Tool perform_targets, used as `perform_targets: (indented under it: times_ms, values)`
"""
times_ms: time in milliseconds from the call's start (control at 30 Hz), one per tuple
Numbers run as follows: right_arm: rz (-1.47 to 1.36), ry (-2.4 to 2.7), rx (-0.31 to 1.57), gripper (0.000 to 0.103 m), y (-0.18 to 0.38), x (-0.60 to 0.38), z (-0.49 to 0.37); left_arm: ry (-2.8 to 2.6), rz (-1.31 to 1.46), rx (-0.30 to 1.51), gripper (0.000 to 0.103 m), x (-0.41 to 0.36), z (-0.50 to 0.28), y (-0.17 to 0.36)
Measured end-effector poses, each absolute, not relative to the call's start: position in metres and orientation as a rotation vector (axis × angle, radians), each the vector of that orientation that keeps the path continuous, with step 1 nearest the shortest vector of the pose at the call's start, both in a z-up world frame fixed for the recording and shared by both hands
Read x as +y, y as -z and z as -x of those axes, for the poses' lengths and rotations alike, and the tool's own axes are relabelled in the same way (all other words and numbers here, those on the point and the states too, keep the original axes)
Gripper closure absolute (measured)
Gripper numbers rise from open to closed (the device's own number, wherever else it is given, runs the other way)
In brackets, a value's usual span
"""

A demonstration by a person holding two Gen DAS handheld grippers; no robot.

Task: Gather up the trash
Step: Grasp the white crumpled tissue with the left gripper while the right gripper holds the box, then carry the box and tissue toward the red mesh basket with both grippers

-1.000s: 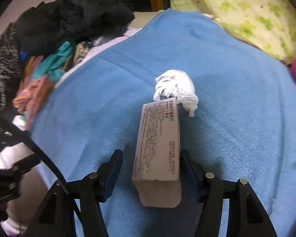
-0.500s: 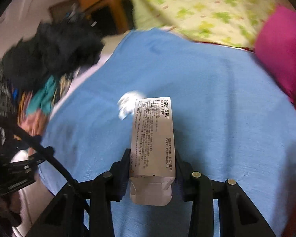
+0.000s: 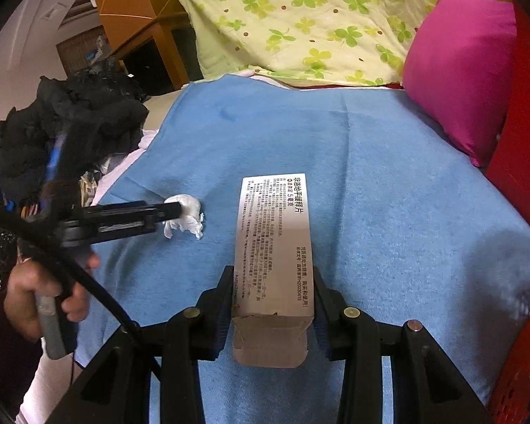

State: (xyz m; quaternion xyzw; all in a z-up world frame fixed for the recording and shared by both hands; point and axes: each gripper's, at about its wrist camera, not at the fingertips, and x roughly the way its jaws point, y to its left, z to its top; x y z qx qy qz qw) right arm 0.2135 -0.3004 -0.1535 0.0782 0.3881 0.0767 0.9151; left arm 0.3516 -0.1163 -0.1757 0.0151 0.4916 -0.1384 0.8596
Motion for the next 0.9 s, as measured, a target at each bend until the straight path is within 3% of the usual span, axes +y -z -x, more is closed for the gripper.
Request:
perform_targets:
  times_ms: [33,67,133,500,900]
  values:
    - [-0.158,-0.160,0.796,0.062,0.153,-0.300,-0.213,0.297,0.007,1.052,0.059,-0.114,-0.356,0.181]
    - [-0.151,-0.163,0.789,0.062,0.152,-0.298,-0.212,0.300,0.034,1.068,0.068,-0.113,-0.358,0.183]
    - [-0.140,-0.160,0.782,0.062,0.151,-0.296,-0.210,0.291,0.085,1.071,0.072,-0.108,-0.356,0.184]
    - [-0.171,-0.162,0.639,0.062,0.125,-0.307,-0.178,0.320,-0.054,0.877,0.074,-0.121,-0.256,0.111]
    - [-0.243,-0.090,0.429,0.061,0.099,-0.331,-0.082,0.340,-0.179,0.633,0.073,-0.137,-0.153,0.037]
